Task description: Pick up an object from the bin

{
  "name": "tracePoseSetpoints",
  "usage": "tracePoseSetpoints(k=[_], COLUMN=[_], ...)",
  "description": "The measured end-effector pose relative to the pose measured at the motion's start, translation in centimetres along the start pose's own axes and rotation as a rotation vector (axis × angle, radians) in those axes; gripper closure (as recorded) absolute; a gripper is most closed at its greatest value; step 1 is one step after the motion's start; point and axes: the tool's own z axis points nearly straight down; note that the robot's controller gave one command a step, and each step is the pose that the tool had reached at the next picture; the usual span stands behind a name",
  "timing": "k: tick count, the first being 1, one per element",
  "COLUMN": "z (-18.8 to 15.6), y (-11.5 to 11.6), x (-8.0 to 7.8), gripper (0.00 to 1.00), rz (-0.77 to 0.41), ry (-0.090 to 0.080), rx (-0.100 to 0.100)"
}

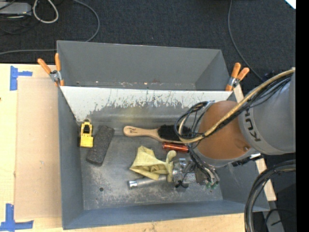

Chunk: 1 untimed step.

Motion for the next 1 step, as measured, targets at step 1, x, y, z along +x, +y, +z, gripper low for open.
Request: tracePoseSetpoints(k=[1], z=[-1.76], y=[-0.01], x=[0.1], gripper=[1.0], rz=[0.0], ry=[0.003], rx=[0.0])
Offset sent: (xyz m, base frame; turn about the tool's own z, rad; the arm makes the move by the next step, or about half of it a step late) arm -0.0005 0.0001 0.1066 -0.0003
